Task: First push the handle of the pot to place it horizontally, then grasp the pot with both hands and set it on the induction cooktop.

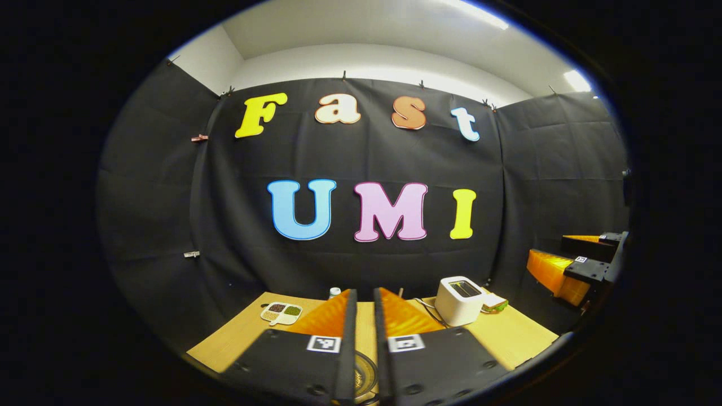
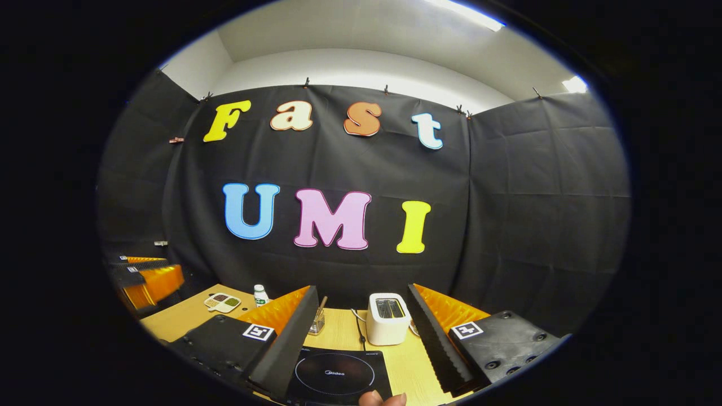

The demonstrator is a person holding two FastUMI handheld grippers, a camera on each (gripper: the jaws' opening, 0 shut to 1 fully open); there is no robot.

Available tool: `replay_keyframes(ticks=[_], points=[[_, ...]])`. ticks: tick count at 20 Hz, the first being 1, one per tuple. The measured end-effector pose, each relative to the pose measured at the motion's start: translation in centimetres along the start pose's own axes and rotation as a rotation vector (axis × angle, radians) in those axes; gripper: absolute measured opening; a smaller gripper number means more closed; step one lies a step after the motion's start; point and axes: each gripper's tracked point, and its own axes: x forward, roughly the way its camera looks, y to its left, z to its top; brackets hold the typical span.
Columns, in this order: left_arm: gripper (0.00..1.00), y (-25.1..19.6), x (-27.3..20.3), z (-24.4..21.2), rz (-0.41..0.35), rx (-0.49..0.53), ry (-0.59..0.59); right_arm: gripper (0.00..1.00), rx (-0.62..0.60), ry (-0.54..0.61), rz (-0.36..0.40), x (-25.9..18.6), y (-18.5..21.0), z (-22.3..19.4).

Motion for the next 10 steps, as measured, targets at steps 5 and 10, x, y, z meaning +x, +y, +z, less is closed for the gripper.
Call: replay_keyframes(ticks=[5, 10], points=[[0.05, 0.2, -0.4, -0.6, -0.047, 0.007, 0.015, 0.98, -0.002, 0.002, 0.005, 0.0, 0.2, -0.2], [0.05, 1.3, -1.1, -7.1, -0.134, 0.080, 0.277, 0.96, 0.005, 0.020, 0.013, 0.0, 0.4, -1.0]])
